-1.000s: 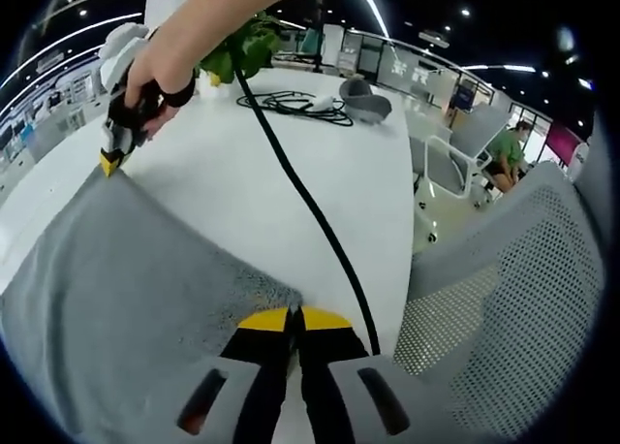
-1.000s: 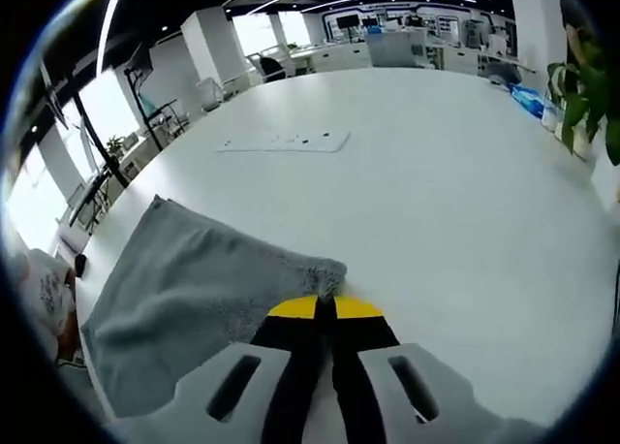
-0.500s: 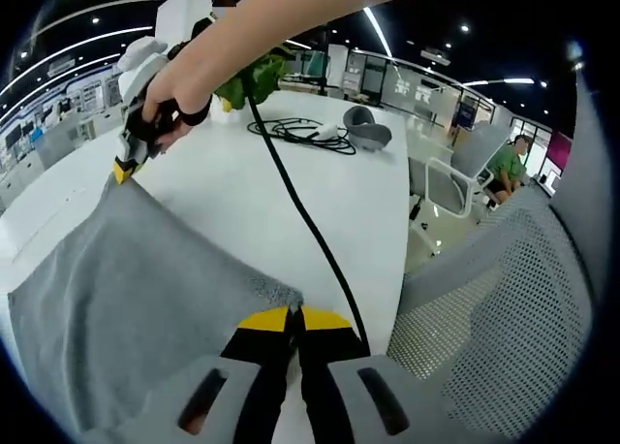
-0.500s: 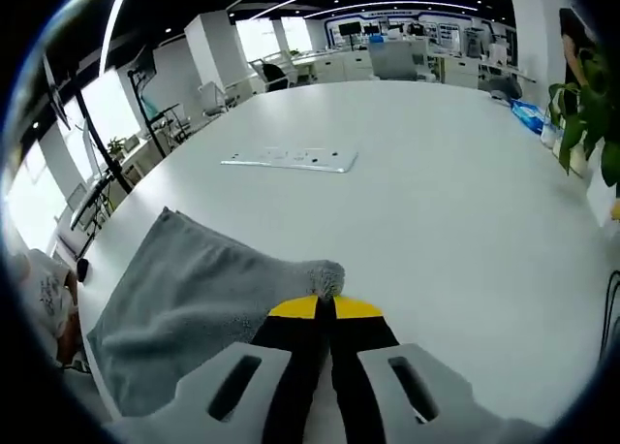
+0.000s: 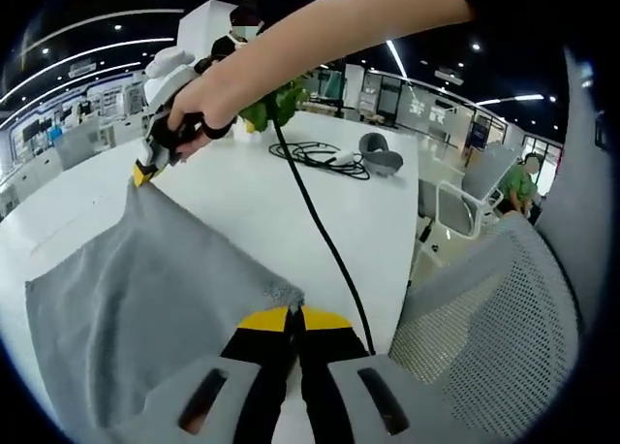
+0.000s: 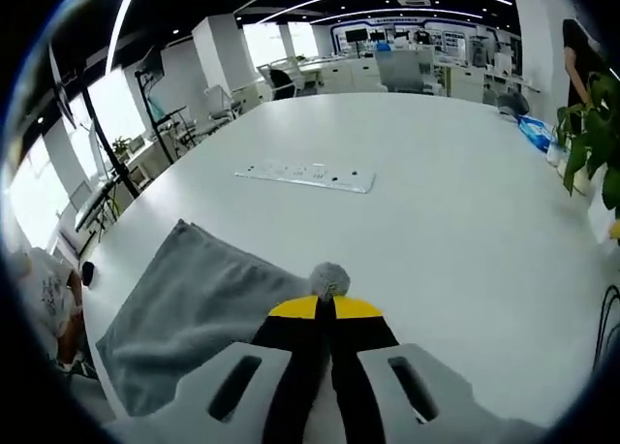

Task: Fold the towel on the table until its edges align and the towel forms a compact rectangular stack.

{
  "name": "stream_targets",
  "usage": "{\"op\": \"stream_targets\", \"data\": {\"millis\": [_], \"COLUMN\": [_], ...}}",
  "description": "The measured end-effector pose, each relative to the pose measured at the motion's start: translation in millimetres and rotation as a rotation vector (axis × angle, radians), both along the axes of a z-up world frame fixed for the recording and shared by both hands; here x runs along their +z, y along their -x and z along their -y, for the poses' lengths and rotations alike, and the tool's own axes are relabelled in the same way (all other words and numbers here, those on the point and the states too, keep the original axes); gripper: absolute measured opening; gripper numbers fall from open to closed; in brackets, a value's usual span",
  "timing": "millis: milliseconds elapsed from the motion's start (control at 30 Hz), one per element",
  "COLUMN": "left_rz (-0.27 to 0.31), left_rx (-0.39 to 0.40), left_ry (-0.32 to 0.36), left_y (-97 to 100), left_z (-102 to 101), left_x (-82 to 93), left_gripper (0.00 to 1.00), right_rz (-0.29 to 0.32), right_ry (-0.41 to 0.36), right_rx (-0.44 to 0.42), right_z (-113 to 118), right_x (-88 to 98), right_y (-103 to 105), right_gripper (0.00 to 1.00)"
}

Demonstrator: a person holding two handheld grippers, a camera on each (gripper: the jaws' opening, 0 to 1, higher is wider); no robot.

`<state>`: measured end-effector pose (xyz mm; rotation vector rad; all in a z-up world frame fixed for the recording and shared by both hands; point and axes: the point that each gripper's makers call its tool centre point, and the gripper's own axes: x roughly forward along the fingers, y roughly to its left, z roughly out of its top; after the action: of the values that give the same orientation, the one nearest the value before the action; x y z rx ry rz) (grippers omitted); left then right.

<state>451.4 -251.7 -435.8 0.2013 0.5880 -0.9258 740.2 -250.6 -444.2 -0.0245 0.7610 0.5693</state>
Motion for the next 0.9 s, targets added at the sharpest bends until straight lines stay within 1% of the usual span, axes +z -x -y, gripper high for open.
{"op": "stream_targets", "data": {"millis": [33,67,200,300,333,400,467,533,600,700,733,900], "left_rz": [0.004,0.009,0.024,0.04,0.04,0.046,0.052,0.056,0.063,0.065,0.066,0.074], "left_rx": [0.005,0.005,0.014,0.025,0.028,0.033,0.048,0.064,0.081,0.099,0.108,0.134], "left_ry": [-0.002,-0.007,0.015,0.037,0.045,0.054,0.064,0.075,0.085,0.089,0.093,0.107], "left_y": [-0.4,-0.5,-0.7,0.8,1.1,1.7,1.8,1.6,2.3,2.6,2.5,4.5], "left_z": [-1.7,-3.5,-7.3,-10.0,-11.6,-15.4,-21.0,-26.4,-31.9,-38.6,-40.7,-48.1], "left_x": [1.5,2.8,11.7,25.0,26.4,29.7,34.5,37.0,44.1,45.4,47.0,52.7], "left_gripper": [0.03,0.03,0.03,0.03,0.03,0.03,0.03,0.03,0.03,0.03,0.03,0.03], "right_rz": [0.007,0.021,0.035,0.051,0.057,0.08,0.089,0.099,0.103,0.107,0.111,0.12], "right_ry": [0.007,0.024,0.027,0.026,0.027,0.043,0.042,0.037,0.034,0.036,0.036,0.029], "right_rx": [0.007,0.015,0.03,0.043,0.047,0.054,0.055,0.061,0.072,0.088,0.092,0.109], "right_z": [-2.2,-3.7,-16.6,-26.0,-28.8,-33.1,-37.8,-44.5,-51.2,-59.5,-63.7,-76.1], "right_x": [2.0,0.6,14.3,24.4,27.1,28.7,33.0,35.6,38.8,40.4,47.1,53.9], "right_y": [0.5,-7.8,0.3,2.1,3.0,-7.0,-6.9,-12.3,-12.6,-14.5,-3.2,1.5], "right_gripper": [0.0,0.0,0.0,0.0,0.0,0.0,0.0,0.0,0.0,0.0,0.0,0.0]}}
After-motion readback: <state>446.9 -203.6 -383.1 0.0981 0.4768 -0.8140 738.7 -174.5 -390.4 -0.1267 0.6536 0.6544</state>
